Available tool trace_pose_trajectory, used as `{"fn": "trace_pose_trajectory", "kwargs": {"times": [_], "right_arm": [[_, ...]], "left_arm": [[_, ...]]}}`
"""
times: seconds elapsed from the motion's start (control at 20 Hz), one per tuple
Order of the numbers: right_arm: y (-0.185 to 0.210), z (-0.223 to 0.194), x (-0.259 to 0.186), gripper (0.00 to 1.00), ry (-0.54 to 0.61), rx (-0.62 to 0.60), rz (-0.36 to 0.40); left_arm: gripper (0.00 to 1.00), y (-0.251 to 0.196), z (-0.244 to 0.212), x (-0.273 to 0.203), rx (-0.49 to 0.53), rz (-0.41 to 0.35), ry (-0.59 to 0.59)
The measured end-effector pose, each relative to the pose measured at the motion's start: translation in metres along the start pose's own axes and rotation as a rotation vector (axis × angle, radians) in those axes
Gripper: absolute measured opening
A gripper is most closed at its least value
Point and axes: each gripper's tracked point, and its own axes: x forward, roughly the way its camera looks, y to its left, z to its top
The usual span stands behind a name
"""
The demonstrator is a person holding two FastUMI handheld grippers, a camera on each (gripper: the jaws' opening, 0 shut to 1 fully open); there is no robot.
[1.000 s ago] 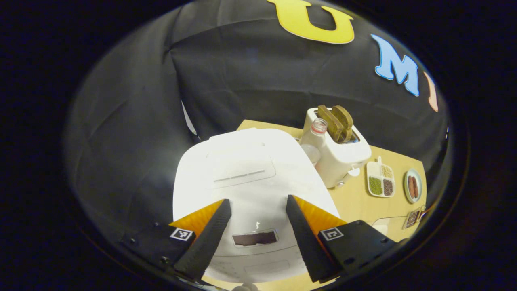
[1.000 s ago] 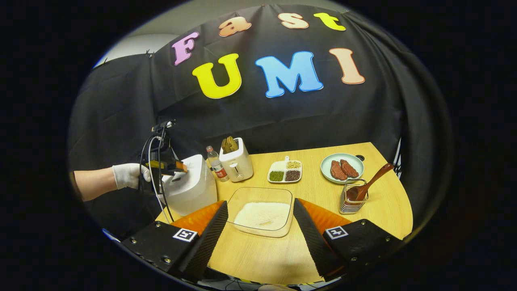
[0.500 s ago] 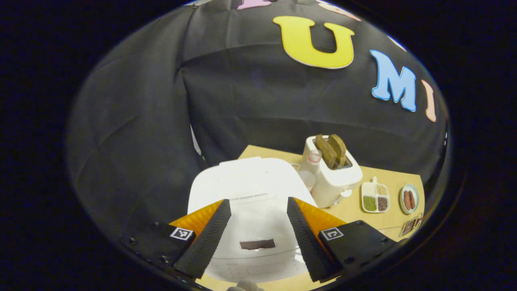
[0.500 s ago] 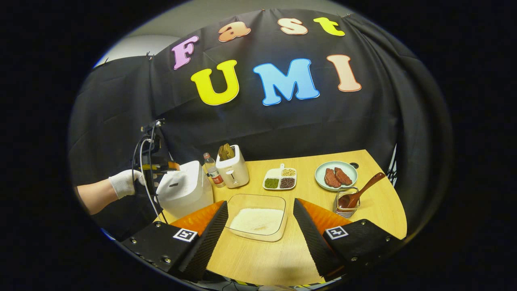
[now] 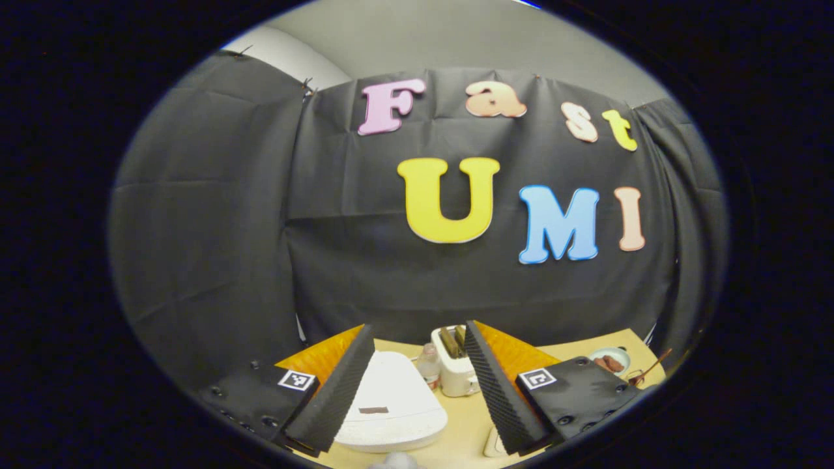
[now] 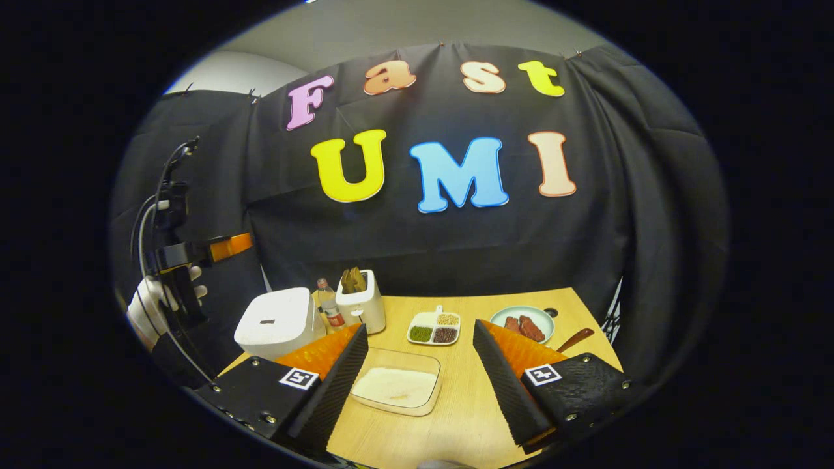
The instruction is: Close the left gripper, press the button to open the rice cooker; take a wooden spoon from the chopstick holder with the right hand, scoop a spoonful of rice and pour it into the rice cooker, then put the wooden spoon back into the chopstick holder.
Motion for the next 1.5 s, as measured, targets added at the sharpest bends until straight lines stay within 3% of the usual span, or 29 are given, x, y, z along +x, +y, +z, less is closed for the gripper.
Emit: {"fn": "trace_pose_trajectory", "kwargs": {"times": [0.25, 0.6, 0.9, 1.5], "right_arm": [[-0.008, 0.039, -0.011, 0.99, -0.132, -0.010, -0.069], [-0.015, 0.071, -0.029, 0.99, -0.240, -0.015, -0.148], [-0.007, 0.077, -0.043, 0.99, -0.261, -0.035, -0.163], [-0.011, 0.078, -0.061, 0.99, -0.257, -0.017, -0.185]], "left_arm": [[0.97, -0.010, 0.031, -0.078, -0.037, -0.027, -0.083], [0.94, -0.022, 0.031, -0.128, -0.018, -0.067, -0.139], [0.94, -0.047, 0.014, -0.139, -0.040, -0.146, -0.089], [0.94, -0.048, 0.022, -0.152, -0.022, -0.159, -0.104]]}}
